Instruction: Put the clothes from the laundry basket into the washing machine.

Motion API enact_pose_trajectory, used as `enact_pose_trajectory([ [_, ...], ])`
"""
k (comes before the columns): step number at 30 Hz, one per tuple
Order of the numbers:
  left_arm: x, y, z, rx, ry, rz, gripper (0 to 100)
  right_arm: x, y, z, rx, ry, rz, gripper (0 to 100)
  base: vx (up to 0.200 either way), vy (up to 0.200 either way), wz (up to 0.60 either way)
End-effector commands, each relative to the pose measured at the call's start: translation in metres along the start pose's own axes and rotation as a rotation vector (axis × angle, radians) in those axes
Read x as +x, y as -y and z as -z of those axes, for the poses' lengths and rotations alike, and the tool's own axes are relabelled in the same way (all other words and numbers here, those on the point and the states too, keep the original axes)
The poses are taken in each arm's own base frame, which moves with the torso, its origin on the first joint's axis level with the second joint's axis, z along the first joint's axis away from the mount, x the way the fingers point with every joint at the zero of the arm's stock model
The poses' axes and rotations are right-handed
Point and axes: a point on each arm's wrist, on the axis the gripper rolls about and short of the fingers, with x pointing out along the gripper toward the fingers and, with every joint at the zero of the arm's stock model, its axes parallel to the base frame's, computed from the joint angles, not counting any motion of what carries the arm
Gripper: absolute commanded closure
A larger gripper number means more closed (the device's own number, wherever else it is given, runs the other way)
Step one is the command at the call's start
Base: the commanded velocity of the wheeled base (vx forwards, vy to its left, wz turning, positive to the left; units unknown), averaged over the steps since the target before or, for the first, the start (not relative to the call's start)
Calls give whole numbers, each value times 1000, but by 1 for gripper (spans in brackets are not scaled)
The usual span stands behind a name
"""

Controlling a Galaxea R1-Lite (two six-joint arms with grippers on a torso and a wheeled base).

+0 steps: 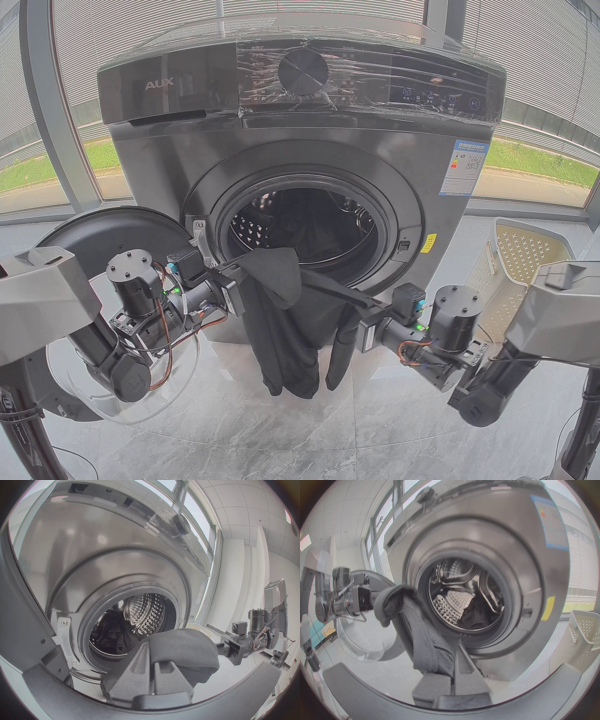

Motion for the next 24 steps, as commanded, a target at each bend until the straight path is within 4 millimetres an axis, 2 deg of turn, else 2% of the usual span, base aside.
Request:
enact_pose_trajectory([
  [1, -24, 13, -29, -3, 47, 25, 100, -36, 14, -51, 23, 129, 26, 100, 0, 0, 0],
  [6, -43, 19, -43, 9, 63, 81, 100, -47, 16, -67, 50, 182, 27, 100, 0, 0, 0],
  [13, -48, 25, -40, 11, 45, 94, 100, -40, 15, -83, 60, 264, 27, 100, 0, 0, 0],
  [24, -59, 26, -50, 20, 69, 87, 100, -44, 15, -103, 71, 346, 23, 100, 0, 0, 0],
])
